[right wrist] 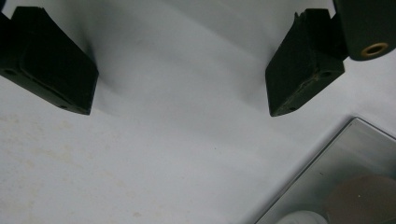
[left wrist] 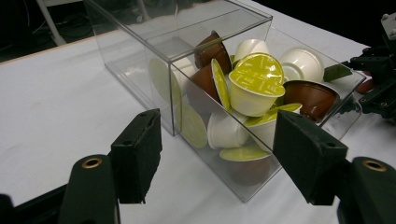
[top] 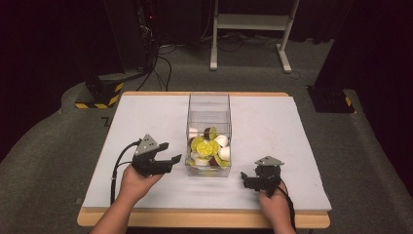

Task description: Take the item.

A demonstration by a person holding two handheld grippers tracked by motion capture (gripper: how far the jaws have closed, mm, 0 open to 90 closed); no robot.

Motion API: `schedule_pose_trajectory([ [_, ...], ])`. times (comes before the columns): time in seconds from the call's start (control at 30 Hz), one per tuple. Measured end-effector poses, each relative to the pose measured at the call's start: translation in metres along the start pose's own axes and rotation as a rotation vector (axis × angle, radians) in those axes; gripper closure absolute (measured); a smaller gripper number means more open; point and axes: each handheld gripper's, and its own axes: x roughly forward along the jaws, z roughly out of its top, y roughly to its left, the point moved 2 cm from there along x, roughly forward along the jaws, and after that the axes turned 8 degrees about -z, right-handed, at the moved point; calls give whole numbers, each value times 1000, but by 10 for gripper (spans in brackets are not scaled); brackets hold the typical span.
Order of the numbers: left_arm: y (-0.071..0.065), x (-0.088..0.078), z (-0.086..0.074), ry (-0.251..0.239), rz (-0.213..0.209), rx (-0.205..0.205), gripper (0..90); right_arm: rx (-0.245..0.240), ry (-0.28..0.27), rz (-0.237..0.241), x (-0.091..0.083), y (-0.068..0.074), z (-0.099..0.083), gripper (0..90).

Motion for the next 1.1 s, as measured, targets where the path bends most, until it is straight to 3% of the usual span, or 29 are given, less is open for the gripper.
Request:
schedule_pose_trajectory([
  [0.3, -13, 8, 6, -3, -34, 18, 331, -2, 0, -2, 0, 1, 0, 95],
  [0.53, -17, 16, 10, -21, -51, 5, 331, 2, 0, 0, 0, 0, 0, 93],
  [0.6, -20, 23, 9, 0, -61, 11, 331, -1, -1, -1, 0, 0, 0, 96],
  [1.1, -32, 49, 8, 19, -95, 12, 335, -13, -12, -1, -2, 2, -1, 124],
])
